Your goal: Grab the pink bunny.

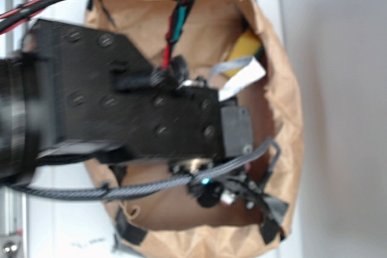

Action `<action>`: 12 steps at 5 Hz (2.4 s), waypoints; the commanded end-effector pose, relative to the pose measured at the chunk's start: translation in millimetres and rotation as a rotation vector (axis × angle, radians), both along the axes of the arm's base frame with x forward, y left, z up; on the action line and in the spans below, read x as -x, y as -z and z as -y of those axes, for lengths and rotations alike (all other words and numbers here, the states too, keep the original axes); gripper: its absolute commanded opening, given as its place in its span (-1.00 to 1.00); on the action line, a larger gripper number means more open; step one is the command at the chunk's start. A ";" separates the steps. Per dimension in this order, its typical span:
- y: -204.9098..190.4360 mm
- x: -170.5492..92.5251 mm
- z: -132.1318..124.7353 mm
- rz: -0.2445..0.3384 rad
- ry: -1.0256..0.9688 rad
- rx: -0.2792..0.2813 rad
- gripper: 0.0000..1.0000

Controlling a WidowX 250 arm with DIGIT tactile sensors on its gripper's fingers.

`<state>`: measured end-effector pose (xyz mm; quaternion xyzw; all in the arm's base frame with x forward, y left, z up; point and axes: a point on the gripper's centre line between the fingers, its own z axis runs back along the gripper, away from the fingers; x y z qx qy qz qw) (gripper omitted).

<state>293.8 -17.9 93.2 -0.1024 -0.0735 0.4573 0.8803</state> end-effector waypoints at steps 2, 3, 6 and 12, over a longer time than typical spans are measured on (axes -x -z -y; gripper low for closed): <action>-2.7 -41.8 -6.7 0.116 0.015 0.101 1.00; 11.3 -43.7 -4.6 0.097 0.012 0.082 1.00; 36.8 -60.5 -14.3 0.036 0.047 -0.110 1.00; -62.9 -34.7 -39.1 0.037 0.645 0.007 -1.00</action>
